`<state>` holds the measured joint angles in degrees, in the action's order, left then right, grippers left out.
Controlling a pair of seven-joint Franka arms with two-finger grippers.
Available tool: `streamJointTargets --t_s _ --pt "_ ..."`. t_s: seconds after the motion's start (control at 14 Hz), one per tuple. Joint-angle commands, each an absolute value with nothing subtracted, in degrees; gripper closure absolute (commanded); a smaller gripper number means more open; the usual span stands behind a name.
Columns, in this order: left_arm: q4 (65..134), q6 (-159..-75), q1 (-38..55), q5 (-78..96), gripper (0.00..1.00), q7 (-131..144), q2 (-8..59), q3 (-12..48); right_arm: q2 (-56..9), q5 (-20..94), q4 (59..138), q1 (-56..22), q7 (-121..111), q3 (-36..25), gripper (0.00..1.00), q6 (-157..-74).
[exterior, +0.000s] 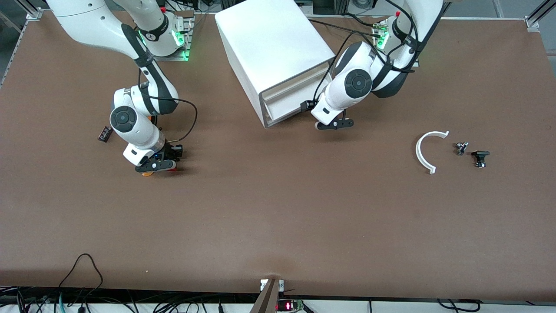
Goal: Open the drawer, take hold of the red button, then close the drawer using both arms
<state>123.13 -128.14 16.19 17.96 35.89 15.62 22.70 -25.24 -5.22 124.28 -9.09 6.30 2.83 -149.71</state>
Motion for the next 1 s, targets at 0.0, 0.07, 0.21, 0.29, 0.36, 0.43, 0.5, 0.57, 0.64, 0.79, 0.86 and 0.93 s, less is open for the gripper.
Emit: streamJointTargets --t_s 0.0,0.07,0.21,0.29,0.36,0.43,0.5,0.57,0.64,0.79,0.86,0.93 --pt "126.29 -127.53 15.21 19.6 0.0 35.07 12.48 25.92 -24.26 -5.1 124.81 -8.61 6.07 3.16 0.0 -149.94" --pt "126.47 -127.53 15.21 19.69 0.0 35.07 12.05 26.8 -24.08 -4.75 123.93 -8.61 5.98 3.16 0.0 -149.33" --pt "126.47 -127.53 15.21 19.6 0.0 35.07 11.43 28.47 -23.38 -4.57 121.65 -8.61 6.32 3.16 0.0 -145.48" --pt "126.47 -127.53 15.21 19.69 0.0 35.07 11.43 28.91 -22.94 -4.57 120.16 -8.61 6.33 3.25 0.0 -142.85" --pt "126.65 -127.44 15.21 19.6 0.0 35.07 11.43 29.0 -22.5 -4.48 118.41 -8.61 6.5 3.25 0.0 -139.95" --pt "127.0 -127.44 15.21 19.69 0.0 35.07 11.43 28.92 -22.06 -4.48 116.56 -8.7 6.68 3.25 0.0 -136.96" --pt "127.26 -127.44 15.21 19.69 0.0 35.07 11.43 28.92 -21.89 -4.4 114.37 -8.7 6.68 3.34 0.0 -133.45" --pt "127.7 -127.53 15.21 19.69 0.0 35.07 11.43 28.92 -21.45 -4.39 112.08 -8.7 6.68 3.51 0.0 -129.94" --pt "127.71 -127.62 15.12 19.6 0.0 35.07 11.43 28.92 -20.84 -4.22 110.32 -8.7 6.77 3.52 0.0 -126.86" --pt "126.92 -129.28 13.37 18.9 0.0 34.89 10.64 28.48 -19.0 -0.47 106.28 -8.7 6.77 3.6 0.0 -120.18" --pt "126.91 -132.42 11.45 18.9 0.0 34.89 10.03 27.17 -18.29 2.26 103.82 -8.7 6.85 3.52 0.0 -116.41" --pt "126.83 -135.93 10.56 18.9 0.0 34.89 9.58 24.29 -18.02 2.98 101.1 -8.7 6.86 3.52 0.0 -112.45"
